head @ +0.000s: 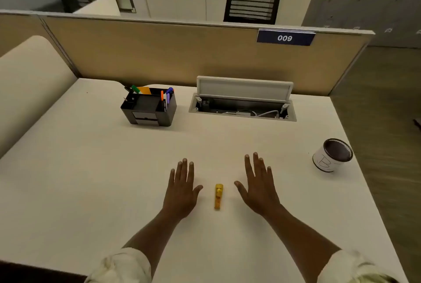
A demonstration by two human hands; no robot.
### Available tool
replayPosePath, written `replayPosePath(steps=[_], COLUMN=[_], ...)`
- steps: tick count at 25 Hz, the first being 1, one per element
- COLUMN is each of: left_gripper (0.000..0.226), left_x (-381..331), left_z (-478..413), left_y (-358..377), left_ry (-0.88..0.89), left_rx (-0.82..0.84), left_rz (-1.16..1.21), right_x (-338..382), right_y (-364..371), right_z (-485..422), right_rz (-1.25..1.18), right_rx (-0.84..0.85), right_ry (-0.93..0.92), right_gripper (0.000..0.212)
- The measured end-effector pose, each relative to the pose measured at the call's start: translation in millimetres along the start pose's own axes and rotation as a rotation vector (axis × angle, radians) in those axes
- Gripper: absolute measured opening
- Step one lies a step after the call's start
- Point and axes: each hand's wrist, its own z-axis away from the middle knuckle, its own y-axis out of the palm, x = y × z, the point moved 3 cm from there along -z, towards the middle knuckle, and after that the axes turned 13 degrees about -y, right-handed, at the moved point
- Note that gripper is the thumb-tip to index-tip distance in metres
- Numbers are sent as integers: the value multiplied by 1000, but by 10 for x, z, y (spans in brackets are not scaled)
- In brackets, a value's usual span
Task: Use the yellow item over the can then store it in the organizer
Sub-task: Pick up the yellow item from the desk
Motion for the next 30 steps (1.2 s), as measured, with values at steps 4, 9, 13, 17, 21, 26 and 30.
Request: replayPosePath(steps=[4, 9, 13, 17, 21, 26, 30], left_gripper=[80, 80, 70, 45, 29, 28, 35], left_x=[126, 89, 23, -132, -200, -314, -533], left_z=[314, 434, 359, 283, 196, -6, -130], left_y=[338, 409, 385, 261, 222, 115, -62], left_ry=[-67, -103, -119, -57, -67, -268, -489], left_rx=[108, 156, 136, 82, 38, 219, 501], left_rz=[-36, -33, -41, -59, -9, 364, 963], right_x=[11, 64, 316, 624, 719, 528, 320], right_y=[307, 498, 451, 449, 540, 548, 319], right_z=[322, 397, 241, 10, -140, -154, -17], right_rz=[29, 23, 38, -68, -181, -418, -812], right_rx=[129, 265, 164, 111, 156, 114, 88], right_ry=[43, 124, 135, 233, 314, 379, 469], right_gripper=[86, 90, 71, 65, 52, 34, 26])
